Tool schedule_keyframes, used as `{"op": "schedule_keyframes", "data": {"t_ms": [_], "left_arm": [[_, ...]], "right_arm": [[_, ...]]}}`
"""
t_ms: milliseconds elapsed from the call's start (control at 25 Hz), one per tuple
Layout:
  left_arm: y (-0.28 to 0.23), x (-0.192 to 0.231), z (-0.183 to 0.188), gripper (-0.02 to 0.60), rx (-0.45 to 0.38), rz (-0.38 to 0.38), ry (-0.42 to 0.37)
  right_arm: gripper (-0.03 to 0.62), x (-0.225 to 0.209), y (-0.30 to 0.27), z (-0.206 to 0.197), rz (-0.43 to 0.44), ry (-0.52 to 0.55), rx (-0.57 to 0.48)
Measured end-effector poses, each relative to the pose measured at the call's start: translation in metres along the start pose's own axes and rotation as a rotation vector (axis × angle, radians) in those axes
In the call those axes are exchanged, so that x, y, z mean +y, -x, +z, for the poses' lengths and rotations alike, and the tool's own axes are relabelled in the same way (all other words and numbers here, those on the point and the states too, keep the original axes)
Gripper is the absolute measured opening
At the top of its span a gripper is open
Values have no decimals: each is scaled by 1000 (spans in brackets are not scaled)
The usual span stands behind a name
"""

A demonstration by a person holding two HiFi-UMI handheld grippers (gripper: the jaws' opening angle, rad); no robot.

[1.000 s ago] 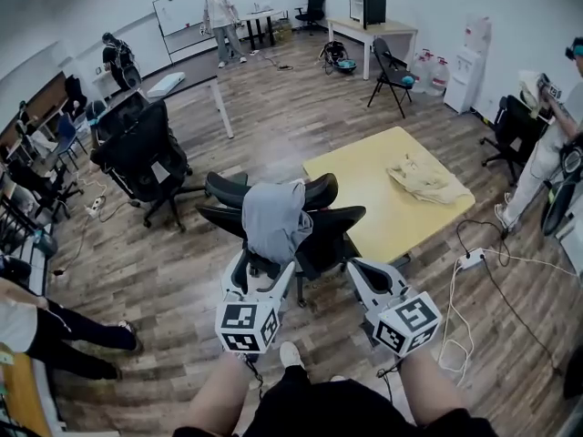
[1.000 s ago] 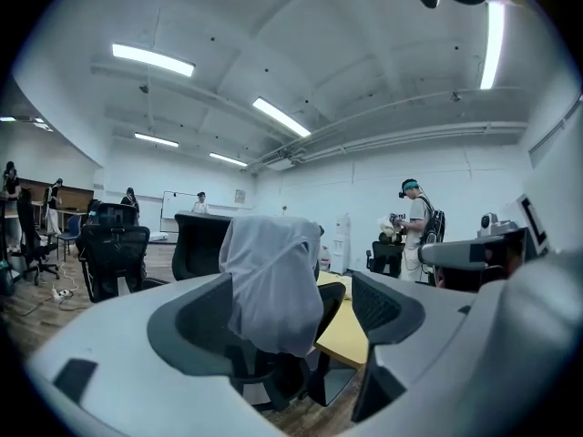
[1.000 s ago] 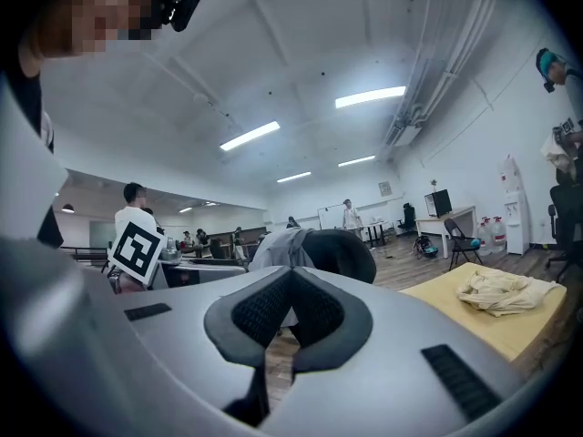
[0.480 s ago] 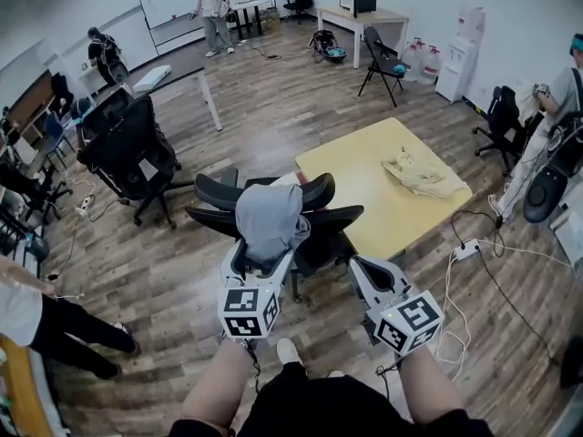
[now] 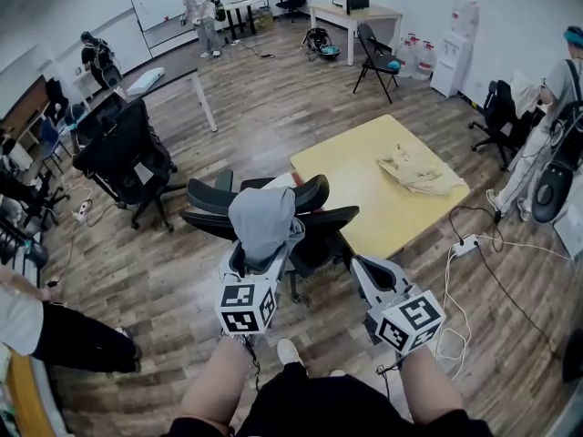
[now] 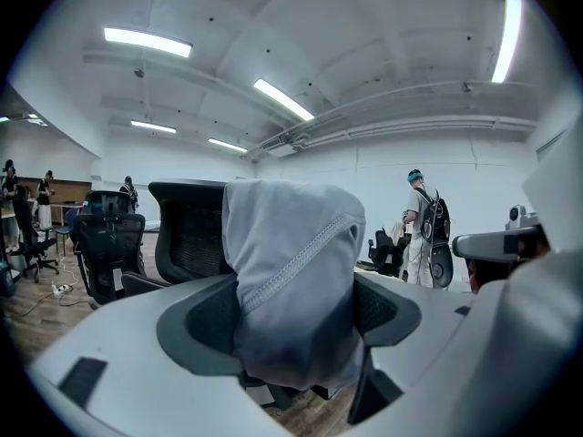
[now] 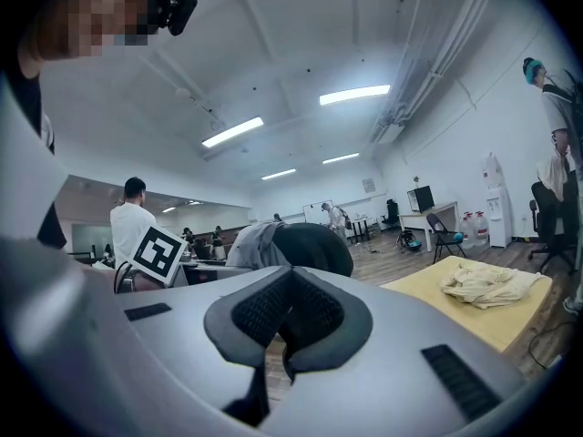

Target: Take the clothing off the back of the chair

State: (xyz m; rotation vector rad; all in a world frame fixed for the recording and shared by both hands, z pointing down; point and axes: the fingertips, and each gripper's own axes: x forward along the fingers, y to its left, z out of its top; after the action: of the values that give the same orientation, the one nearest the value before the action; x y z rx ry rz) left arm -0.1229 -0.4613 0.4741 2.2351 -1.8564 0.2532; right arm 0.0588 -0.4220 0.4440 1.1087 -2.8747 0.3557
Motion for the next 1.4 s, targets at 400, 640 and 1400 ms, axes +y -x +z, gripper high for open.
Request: {"op": "schedule_keyframes", "data": {"t_ms": [400, 640, 1400], "left_arm": [[22, -8, 4, 104, -13, 43, 14], [46, -21, 6, 77, -27, 53, 30], [188, -50, -20, 67, -88, 167, 133]], "right_arm": [[12, 2, 13, 3, 35, -1, -5], [12, 10, 28, 4, 72, 4, -11], [12, 79, 66, -24, 270, -10, 37]]}}
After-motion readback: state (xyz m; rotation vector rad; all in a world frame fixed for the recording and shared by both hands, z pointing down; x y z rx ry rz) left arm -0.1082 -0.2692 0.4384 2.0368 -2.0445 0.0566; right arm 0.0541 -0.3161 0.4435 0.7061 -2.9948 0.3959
